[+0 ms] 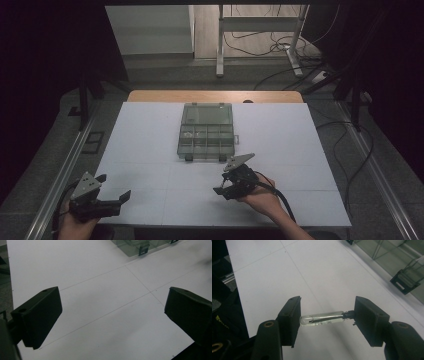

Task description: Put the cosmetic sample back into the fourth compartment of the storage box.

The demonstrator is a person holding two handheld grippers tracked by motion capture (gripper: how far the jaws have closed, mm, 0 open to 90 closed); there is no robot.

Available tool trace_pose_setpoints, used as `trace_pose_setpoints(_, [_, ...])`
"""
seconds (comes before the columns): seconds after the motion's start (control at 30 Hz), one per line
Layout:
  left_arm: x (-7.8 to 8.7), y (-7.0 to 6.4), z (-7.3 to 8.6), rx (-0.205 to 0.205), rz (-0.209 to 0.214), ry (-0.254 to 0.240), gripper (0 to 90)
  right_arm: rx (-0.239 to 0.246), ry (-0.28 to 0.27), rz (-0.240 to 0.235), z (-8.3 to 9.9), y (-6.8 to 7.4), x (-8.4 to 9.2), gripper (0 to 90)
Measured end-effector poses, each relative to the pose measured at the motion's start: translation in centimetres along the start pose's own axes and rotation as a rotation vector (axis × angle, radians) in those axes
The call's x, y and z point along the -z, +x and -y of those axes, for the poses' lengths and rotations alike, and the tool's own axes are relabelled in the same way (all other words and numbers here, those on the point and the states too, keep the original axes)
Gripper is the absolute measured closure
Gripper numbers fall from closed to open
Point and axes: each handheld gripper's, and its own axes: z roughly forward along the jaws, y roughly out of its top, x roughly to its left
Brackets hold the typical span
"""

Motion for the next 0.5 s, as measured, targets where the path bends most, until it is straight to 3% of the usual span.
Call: trace_pose_setpoints(0.5, [-0.1,0.0,0.0,-0.001,-0.002,0.003,2.1,-0.053,-0.048,0.027,-0.9,-1.3,0.4,39.5])
